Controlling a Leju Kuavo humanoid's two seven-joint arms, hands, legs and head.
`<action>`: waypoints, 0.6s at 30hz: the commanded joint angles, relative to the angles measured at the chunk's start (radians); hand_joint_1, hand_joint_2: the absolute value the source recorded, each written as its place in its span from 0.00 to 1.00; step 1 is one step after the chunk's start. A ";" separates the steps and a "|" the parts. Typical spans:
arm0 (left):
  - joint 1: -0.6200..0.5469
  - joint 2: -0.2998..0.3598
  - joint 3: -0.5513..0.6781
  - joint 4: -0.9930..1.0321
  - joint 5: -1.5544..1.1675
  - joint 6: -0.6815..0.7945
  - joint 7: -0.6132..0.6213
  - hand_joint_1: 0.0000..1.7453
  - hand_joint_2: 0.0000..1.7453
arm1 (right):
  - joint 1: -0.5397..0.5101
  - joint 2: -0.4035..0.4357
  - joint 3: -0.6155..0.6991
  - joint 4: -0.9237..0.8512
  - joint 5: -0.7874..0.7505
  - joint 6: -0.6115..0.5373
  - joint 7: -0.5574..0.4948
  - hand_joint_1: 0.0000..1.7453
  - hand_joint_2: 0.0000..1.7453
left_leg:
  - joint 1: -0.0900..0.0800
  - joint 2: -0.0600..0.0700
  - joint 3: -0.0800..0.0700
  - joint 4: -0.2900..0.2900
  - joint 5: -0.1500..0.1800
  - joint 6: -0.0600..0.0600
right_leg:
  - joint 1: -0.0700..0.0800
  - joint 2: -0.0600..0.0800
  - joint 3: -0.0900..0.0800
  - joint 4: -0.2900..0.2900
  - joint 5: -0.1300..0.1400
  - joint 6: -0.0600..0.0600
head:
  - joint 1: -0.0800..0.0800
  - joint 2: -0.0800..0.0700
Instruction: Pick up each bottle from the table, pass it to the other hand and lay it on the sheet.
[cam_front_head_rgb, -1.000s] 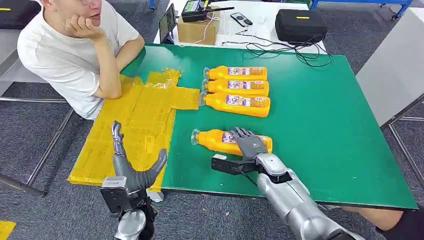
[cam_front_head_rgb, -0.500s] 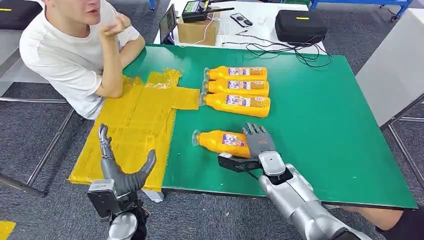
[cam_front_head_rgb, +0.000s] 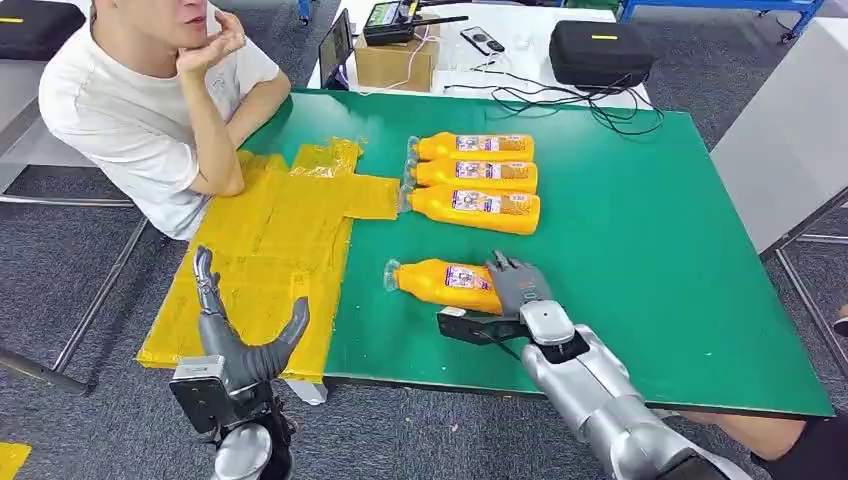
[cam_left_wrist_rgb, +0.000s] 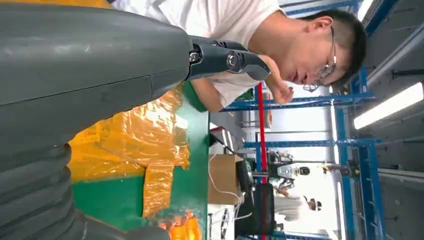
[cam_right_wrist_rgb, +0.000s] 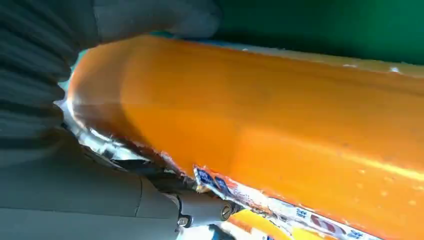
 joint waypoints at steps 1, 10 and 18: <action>-0.065 0.002 0.001 0.099 0.012 -0.003 -0.008 0.00 1.00 | -0.047 0.006 -0.045 0.259 -0.025 0.028 -0.010 1.00 1.00 | 0.001 -0.004 0.004 -0.002 0.000 -0.001 | 0.001 -0.004 0.005 -0.002 -0.001 -0.002 | 0.000 0.000; -0.063 0.004 0.000 0.101 0.015 -0.002 -0.009 0.00 1.00 | -0.039 0.000 -0.055 0.260 -0.039 0.026 -0.027 1.00 1.00 | 0.001 -0.004 0.009 -0.001 0.000 -0.001 | 0.001 -0.004 0.010 -0.002 -0.001 -0.002 | 0.000 0.000; 0.001 0.022 -0.014 0.035 0.113 -0.073 -0.014 0.00 1.00 | 0.268 -0.011 -0.232 -0.265 -0.506 -0.139 -0.493 1.00 1.00 | 0.002 -0.004 0.013 -0.003 -0.001 -0.001 | 0.002 -0.003 0.015 -0.004 -0.002 -0.002 | 0.001 0.000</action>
